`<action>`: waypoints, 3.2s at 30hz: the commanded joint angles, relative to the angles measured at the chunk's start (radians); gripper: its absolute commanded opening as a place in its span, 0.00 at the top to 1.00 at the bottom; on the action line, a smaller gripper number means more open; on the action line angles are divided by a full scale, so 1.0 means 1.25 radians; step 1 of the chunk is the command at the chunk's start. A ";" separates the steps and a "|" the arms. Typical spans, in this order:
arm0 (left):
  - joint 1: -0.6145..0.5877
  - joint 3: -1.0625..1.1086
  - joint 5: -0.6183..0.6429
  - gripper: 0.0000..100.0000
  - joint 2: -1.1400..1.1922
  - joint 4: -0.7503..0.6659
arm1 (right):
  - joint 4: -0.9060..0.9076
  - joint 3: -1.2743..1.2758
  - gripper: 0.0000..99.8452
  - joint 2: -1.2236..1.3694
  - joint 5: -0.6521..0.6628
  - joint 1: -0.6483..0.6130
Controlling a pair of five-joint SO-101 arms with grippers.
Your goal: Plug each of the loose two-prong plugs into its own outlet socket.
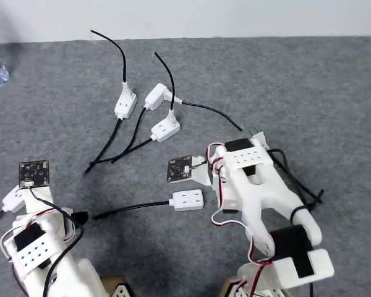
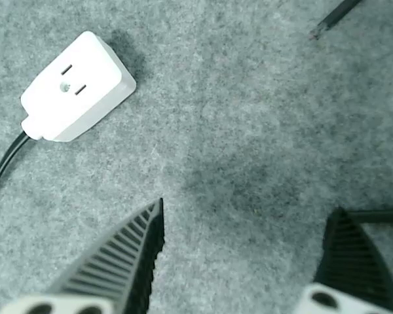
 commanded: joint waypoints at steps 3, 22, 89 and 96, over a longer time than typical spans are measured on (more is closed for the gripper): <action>0.004 -0.006 -0.006 0.64 -0.010 -0.006 | -0.014 -0.005 0.74 0.002 -0.015 -0.009; 0.004 -0.004 -0.006 0.64 -0.010 -0.006 | -0.152 -0.006 0.83 0.004 -0.012 0.019; 0.004 -0.003 -0.006 0.64 -0.009 -0.007 | 0.120 -0.173 0.76 0.170 0.012 0.064; 0.004 0.001 -0.006 0.64 -0.009 -0.007 | 0.150 -0.182 0.76 0.074 0.010 0.080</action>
